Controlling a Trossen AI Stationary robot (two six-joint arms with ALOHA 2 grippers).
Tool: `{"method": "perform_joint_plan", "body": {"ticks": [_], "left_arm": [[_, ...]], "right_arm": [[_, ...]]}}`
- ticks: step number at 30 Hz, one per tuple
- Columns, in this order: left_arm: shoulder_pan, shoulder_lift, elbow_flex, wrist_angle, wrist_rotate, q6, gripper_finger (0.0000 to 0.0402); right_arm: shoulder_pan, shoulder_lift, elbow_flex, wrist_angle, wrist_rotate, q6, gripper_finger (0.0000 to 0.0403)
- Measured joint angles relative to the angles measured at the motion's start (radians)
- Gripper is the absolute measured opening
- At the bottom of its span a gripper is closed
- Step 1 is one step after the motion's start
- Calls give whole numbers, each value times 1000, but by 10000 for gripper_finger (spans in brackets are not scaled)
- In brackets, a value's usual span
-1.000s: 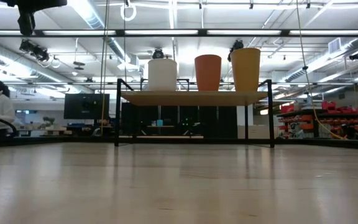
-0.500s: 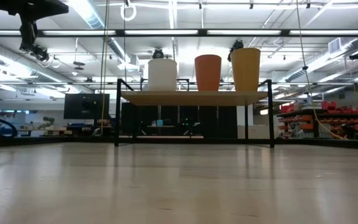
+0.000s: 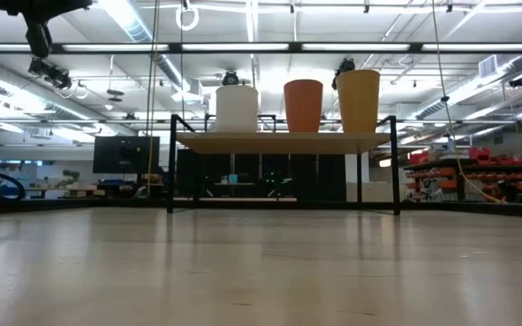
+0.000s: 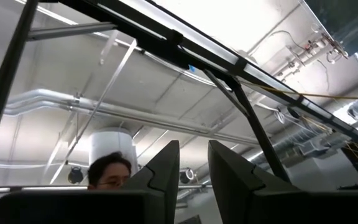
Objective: Stack small to large cups/mugs on shelf
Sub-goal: Return to Home Position
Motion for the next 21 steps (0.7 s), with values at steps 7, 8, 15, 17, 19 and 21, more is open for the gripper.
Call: {"method": "perform_joint_plan", "body": {"ticks": [7,8,15,17,19,21], "left_arm": [[0,1,-74,60,63,-64,27],[0,1,-92,102,78,-62,26],[0,1,-155,227,108,-15,27],[1,1,-157,213,107,-14,31],[0,1,-157,220,107,-10,34],[0,1,-157,219,107,-10,36]], "right_arm": [[0,-1,0,44,-2,-18,93],[0,-1,0,43,-2,-23,93],[0,4,-2,42,-21,-33,93],[0,2,-22,72,-40,-32,93],[-2,-6,-40,146,-69,-50,93],[-3,-15,-46,229,-124,-61,93]]}}
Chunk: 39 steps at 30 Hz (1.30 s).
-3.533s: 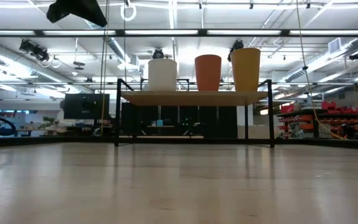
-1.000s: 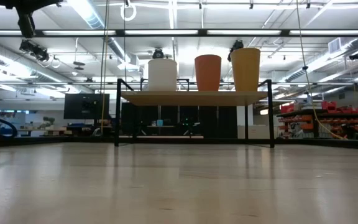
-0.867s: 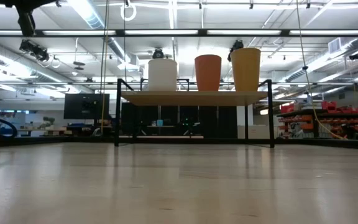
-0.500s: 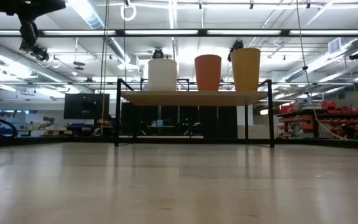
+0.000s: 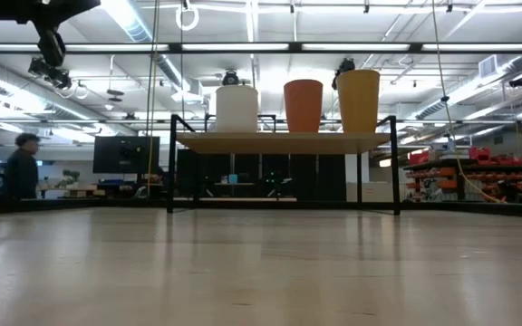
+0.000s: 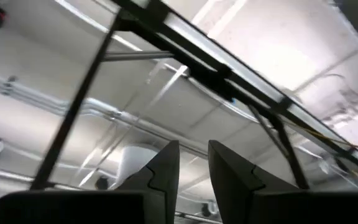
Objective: Stack small to large cups/mugs on shelf
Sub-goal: Return to Home Position
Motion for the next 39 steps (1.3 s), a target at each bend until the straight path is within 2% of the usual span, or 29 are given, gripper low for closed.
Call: {"method": "perform_joint_plan", "body": {"ticks": [2,6,12,23,32,39], "left_arm": [[0,0,0,0,0,-1,35],[0,0,0,0,0,-2,28],[0,0,0,0,-1,-2,24],[0,0,0,-1,-1,-1,34],[0,0,0,-1,-1,0,23],[0,0,0,2,-1,1,33]], "right_arm": [[0,-4,-3,10,-39,2,93],[0,-6,9,14,-51,-7,93],[0,-32,13,76,-160,-67,93],[-39,-136,13,16,-193,-56,93],[-98,-150,13,39,-215,-7,93],[-111,-150,13,87,-242,-6,93]]}}
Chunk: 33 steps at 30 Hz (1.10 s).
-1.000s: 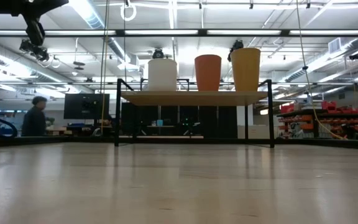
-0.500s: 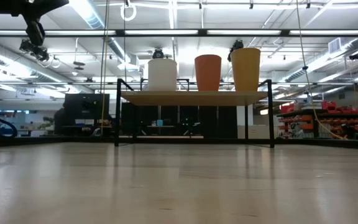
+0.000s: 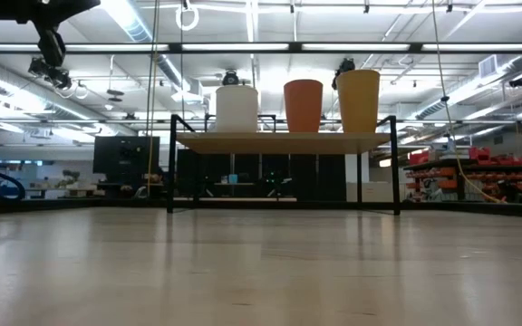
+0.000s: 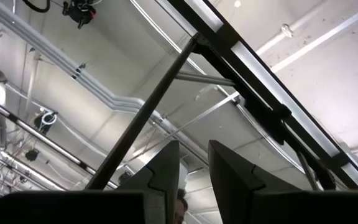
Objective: Stack small to large cups/mugs on shelf
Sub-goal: Return to Home Position
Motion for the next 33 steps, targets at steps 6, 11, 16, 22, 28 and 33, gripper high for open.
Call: {"method": "perform_joint_plan", "body": {"ticks": [6,11,16,22,28,33], "left_arm": [[0,1,1,23,9,29,33],[0,2,-30,88,10,60,25],[0,0,-135,259,36,108,24],[0,0,-174,278,54,100,34],[0,0,-212,315,127,138,32],[0,2,-228,310,215,241,25]], "right_arm": [[0,0,0,-32,33,-36,93],[0,0,0,-135,117,-69,93],[0,0,0,-137,117,-87,93],[0,0,0,-233,129,-87,93],[0,0,0,-420,164,-120,93],[0,-1,-1,-676,214,-160,93]]}}
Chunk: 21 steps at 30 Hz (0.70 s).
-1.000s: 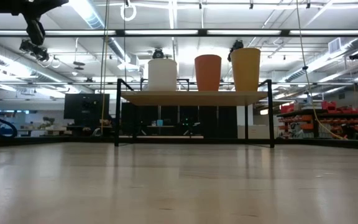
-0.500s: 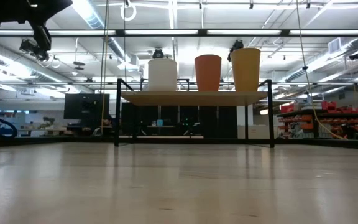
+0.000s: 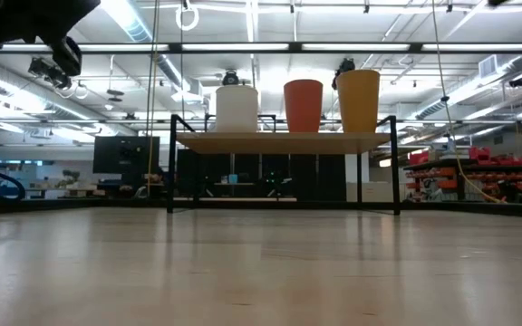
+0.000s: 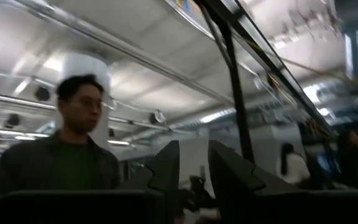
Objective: Stack small to large cups/mugs on shelf
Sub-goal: Return to Home Position
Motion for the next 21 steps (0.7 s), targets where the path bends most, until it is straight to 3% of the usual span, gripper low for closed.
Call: {"method": "perform_joint_plan", "body": {"ticks": [6,21], "left_arm": [[0,0,0,-48,88,6,26],[0,0,0,-95,90,44,27]], "right_arm": [[0,0,0,-155,60,-22,93],[0,1,0,-246,101,-69,93]]}}
